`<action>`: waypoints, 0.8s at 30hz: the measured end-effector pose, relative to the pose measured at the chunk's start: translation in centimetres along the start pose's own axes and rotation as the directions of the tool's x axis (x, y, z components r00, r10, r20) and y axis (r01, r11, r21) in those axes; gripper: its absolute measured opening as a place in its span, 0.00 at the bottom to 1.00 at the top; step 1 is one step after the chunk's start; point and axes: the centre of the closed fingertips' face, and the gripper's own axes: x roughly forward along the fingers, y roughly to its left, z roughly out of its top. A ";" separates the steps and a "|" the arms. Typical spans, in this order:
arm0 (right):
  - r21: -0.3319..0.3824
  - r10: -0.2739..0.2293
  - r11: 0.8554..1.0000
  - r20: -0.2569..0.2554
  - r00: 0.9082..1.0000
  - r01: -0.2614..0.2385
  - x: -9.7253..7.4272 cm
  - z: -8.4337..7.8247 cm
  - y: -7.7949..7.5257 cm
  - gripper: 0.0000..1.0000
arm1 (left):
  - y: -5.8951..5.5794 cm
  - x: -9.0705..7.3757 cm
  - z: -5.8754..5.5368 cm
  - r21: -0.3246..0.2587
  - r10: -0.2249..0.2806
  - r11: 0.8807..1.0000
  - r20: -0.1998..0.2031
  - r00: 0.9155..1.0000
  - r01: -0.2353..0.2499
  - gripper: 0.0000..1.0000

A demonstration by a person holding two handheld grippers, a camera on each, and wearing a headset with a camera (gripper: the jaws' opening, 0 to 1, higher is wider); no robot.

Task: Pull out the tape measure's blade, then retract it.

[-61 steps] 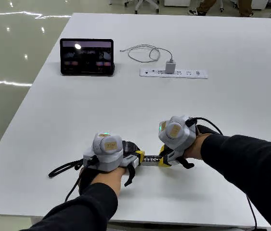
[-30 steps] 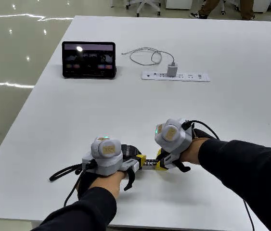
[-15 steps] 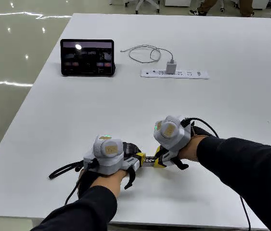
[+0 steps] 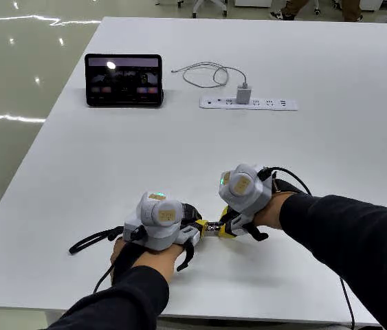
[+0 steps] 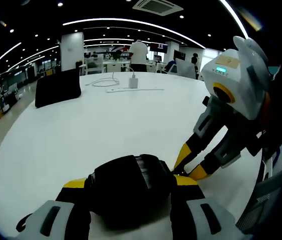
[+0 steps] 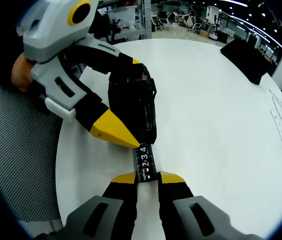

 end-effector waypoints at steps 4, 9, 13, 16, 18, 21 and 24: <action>0.005 0.000 1.000 0.004 1.000 0.000 0.0 0.0 0.0 0.11 | 0.4 0.0 0.0 -0.031 -0.016 0.999 -0.006 1.000 0.016 0.59; 0.004 0.001 1.000 0.008 1.000 -0.001 0.1 0.2 0.0 0.11 | 0.4 0.0 0.0 -0.026 -0.028 0.999 -0.001 1.000 0.028 0.58; 0.003 0.001 1.000 0.008 1.000 -0.001 0.2 0.3 0.0 0.11 | 0.4 0.0 -0.1 -0.026 -0.027 0.999 -0.002 1.000 0.027 0.58; -0.007 -0.001 1.000 0.008 1.000 0.001 0.2 0.3 0.0 0.11 | 0.4 0.0 -0.1 -0.030 -0.031 0.999 -0.004 1.000 0.031 0.58; -0.002 0.000 1.000 0.009 1.000 0.000 0.2 0.3 0.0 0.10 | 0.4 -0.1 0.0 -0.031 -0.034 0.999 -0.006 0.999 0.034 0.58; 0.019 0.004 1.000 0.014 1.000 -0.004 0.1 0.4 0.1 0.10 | 0.3 -0.1 -0.1 -0.030 -0.037 0.999 -0.007 0.999 0.036 0.58; 0.000 0.006 1.000 0.015 1.000 -0.006 0.1 0.4 0.1 0.10 | 0.5 -0.1 -0.1 -0.035 -0.046 0.998 -0.007 0.999 0.046 0.57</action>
